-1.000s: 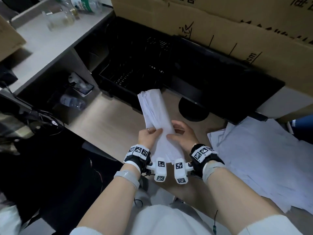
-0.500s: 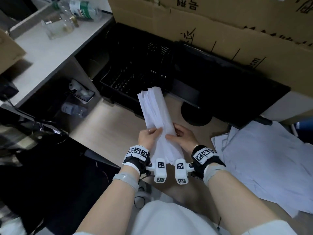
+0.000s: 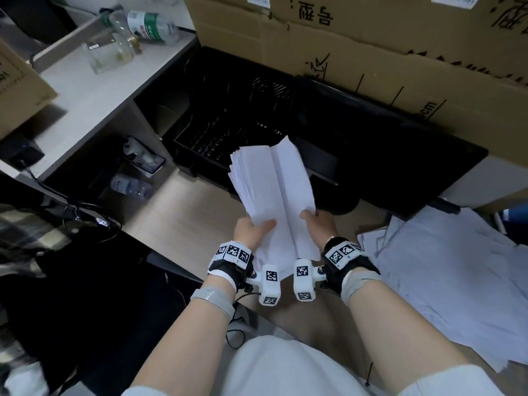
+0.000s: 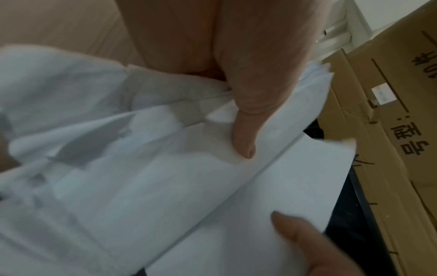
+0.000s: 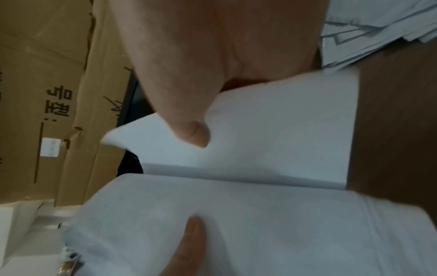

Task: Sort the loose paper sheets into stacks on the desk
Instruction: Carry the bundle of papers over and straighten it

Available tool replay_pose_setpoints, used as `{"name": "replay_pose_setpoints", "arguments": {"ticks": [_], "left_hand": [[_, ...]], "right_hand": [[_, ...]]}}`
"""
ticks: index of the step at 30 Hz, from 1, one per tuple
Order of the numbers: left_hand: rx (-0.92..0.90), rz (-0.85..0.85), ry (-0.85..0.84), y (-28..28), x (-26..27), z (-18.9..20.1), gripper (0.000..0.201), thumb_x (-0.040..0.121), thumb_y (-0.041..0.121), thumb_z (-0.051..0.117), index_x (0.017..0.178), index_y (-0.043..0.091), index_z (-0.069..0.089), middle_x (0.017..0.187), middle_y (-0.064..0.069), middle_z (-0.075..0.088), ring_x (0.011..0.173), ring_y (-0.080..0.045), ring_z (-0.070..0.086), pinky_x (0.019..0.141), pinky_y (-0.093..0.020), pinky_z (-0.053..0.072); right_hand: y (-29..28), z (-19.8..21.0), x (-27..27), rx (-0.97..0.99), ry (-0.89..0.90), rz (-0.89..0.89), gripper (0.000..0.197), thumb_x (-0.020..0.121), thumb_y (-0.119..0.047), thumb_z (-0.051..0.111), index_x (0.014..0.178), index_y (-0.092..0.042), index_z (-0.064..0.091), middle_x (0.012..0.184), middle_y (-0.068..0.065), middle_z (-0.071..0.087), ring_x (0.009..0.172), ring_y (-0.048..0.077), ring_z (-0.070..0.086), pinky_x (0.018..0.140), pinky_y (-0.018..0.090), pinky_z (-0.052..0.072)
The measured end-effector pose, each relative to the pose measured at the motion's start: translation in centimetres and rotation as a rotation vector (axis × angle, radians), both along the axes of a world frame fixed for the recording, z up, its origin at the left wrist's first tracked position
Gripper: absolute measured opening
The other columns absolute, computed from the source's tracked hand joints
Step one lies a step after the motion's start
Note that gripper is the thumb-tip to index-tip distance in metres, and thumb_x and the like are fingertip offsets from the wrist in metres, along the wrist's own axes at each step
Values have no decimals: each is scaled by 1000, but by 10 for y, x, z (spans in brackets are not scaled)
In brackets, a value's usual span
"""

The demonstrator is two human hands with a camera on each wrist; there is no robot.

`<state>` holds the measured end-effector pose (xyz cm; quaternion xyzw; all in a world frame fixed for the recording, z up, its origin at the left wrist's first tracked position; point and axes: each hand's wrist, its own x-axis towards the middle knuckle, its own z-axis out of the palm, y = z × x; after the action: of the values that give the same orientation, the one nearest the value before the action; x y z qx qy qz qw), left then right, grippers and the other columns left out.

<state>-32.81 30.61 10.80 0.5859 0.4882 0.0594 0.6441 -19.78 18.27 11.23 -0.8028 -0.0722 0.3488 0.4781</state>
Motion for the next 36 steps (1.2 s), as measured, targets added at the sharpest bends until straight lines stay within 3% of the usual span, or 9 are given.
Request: {"name": "replay_pose_setpoints", "arguments": {"ticks": [3,6,10,17,20,24,29,33,36], "left_hand": [[-48,10,18,3,-18,-8,25,81,18,81,97,0,74,95,-17,75,89,-32,73,85,-42,59],[-83,45,20,4,-37,-18,19,81,14,81,92,1,74,95,-18,75,88,-31,73,86,-44,59],[-84,109,54,6,-61,-25,10,84,10,77,89,3,71,91,-15,72,83,-26,68,79,-33,55],[-20,349,122,24,-108,-37,9,85,14,71,92,8,72,81,-1,72,69,-13,67,57,-17,53],[-10,486,140,50,-136,-47,23,73,25,76,88,8,73,86,-4,77,81,-21,74,77,-34,61],[40,509,188,86,-165,-56,23,68,35,75,81,17,71,88,-1,76,85,-20,73,85,-41,60],[71,518,179,122,-193,-60,19,86,18,74,101,6,72,89,-1,74,82,-13,71,69,-22,55],[43,528,177,142,-211,-71,16,84,15,75,99,8,73,89,-1,76,82,-16,73,73,-28,59],[33,486,225,154,-220,-82,16,84,18,75,97,11,74,89,-1,76,82,-17,73,74,-31,60]], "right_hand": [[-9,-19,-4,-9,-18,-86,20,94,-13,56,106,-1,67,106,15,70,91,26,63,80,29,43],[-14,-39,-14,-68,8,-100,31,91,-23,62,91,8,64,83,20,67,73,36,61,67,30,41],[-10,-58,-33,-137,59,-79,49,79,-36,71,85,12,61,69,11,61,63,17,50,59,34,46],[17,-71,-64,-230,124,58,25,83,-31,70,75,-7,70,77,5,72,73,25,67,72,36,54],[38,-87,-79,-350,155,97,33,90,-27,56,65,-9,47,66,7,47,63,25,46,65,33,38],[71,-124,-106,-427,251,128,18,91,-15,51,98,0,59,91,13,56,83,27,57,76,35,45],[128,-149,-146,-446,380,188,18,90,-7,50,107,-3,53,97,17,60,89,32,64,76,37,53],[174,-150,-161,-444,467,281,11,88,-5,46,79,-1,52,55,9,59,50,22,58,56,25,48],[200,-156,-165,-389,506,235,9,88,-12,48,87,-4,52,65,13,60,46,20,57,45,24,44]]}}
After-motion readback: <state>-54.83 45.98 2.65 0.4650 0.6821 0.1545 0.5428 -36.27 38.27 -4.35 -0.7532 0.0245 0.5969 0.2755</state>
